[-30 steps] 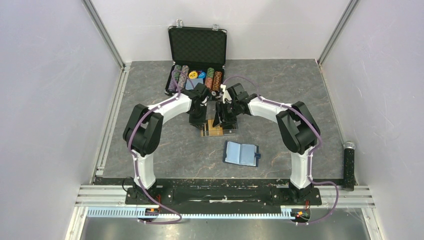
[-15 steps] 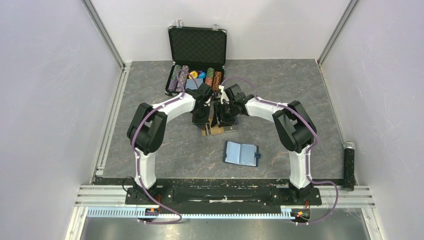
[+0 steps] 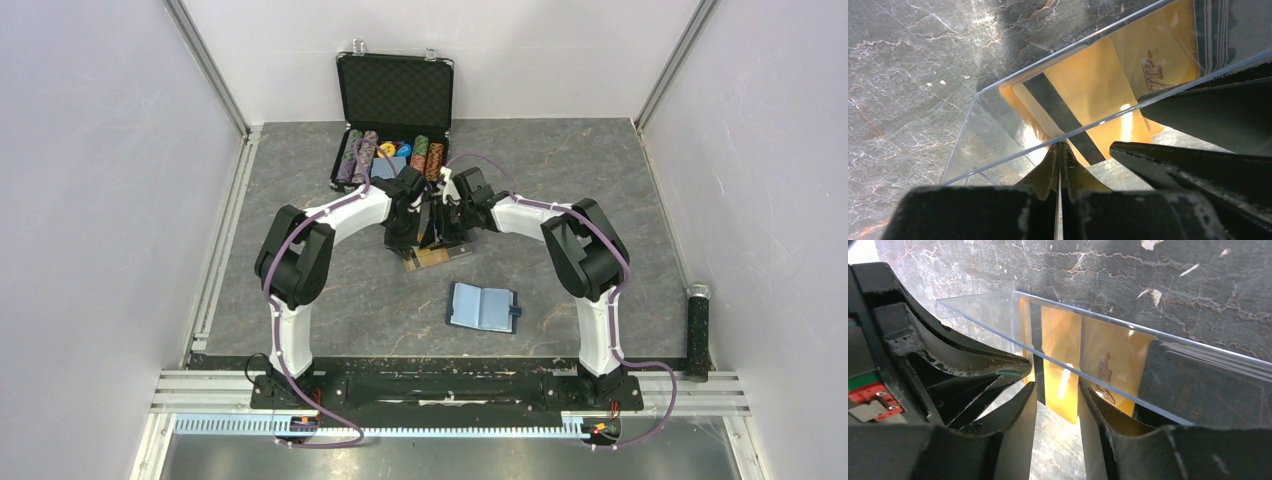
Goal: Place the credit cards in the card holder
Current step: Pick up the credit card from the storage box.
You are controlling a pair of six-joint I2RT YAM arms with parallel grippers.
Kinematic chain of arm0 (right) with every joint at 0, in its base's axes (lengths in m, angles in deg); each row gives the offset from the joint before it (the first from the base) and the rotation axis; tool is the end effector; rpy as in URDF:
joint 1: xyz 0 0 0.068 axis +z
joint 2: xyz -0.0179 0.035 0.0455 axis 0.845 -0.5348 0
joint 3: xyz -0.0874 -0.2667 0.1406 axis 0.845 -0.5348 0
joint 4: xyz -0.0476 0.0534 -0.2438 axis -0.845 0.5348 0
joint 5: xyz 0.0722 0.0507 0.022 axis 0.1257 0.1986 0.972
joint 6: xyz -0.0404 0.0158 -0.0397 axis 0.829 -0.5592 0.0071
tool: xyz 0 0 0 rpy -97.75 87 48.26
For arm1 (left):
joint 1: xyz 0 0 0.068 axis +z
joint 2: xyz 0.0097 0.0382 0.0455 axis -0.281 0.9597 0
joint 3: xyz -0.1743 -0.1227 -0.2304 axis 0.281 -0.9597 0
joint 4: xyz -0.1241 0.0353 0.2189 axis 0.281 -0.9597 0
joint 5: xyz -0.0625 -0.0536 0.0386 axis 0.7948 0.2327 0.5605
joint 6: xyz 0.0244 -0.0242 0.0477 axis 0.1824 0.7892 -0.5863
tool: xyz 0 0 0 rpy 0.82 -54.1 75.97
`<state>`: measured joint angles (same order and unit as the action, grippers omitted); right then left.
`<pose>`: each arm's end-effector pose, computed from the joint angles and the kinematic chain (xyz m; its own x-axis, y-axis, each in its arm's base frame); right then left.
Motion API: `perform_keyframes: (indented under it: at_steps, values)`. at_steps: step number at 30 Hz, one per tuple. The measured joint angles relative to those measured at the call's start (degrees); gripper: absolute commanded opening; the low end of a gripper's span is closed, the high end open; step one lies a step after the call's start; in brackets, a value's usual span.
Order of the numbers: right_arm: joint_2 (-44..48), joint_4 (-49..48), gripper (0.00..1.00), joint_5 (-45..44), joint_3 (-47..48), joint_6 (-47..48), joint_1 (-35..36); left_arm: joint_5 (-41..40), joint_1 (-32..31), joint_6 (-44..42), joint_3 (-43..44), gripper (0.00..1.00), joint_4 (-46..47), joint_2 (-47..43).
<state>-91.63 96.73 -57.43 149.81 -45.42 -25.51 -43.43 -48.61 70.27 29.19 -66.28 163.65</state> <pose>0.3725 0.2599 0.1823 -0.9345 -0.0981 -0.3421 -0.3109 0.6927 0.6508 0.3447 -0.2191 0.2025 -0.9724 0.1213 -0.1993 0.1470 0.9819 -0.1193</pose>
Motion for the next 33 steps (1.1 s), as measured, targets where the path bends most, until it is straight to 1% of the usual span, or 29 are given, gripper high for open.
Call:
perform_keyframes:
  at_steps: [8, 11, 15, 30, 33]
  values:
    - [0.04, -2.64, 0.09, 0.13, -2.23, -3.50, -0.96, 0.09, 0.00, 0.00, 0.00, 0.02, -1.01, 0.00]
    - [0.04, -2.93, 0.04, 0.15, -2.47, -4.20, -1.05, 0.07, 0.02, 0.00, 0.00, 0.02, -1.36, 0.00]
    - [0.09, -3.54, 0.01, 0.33, -2.71, -4.81, -1.05, 0.04, 0.02, 0.00, 0.00, 0.02, -1.73, 0.00]
    - [0.20, -8.70, 0.02, 3.74, -4.76, -7.91, -1.18, 0.02, 0.02, 0.00, 0.00, 0.04, -2.58, 0.02]
    - [0.20, -10.03, 0.00, 5.22, -5.05, -8.66, -1.03, -0.02, 0.02, 0.00, 0.00, 0.04, -3.08, 0.02]
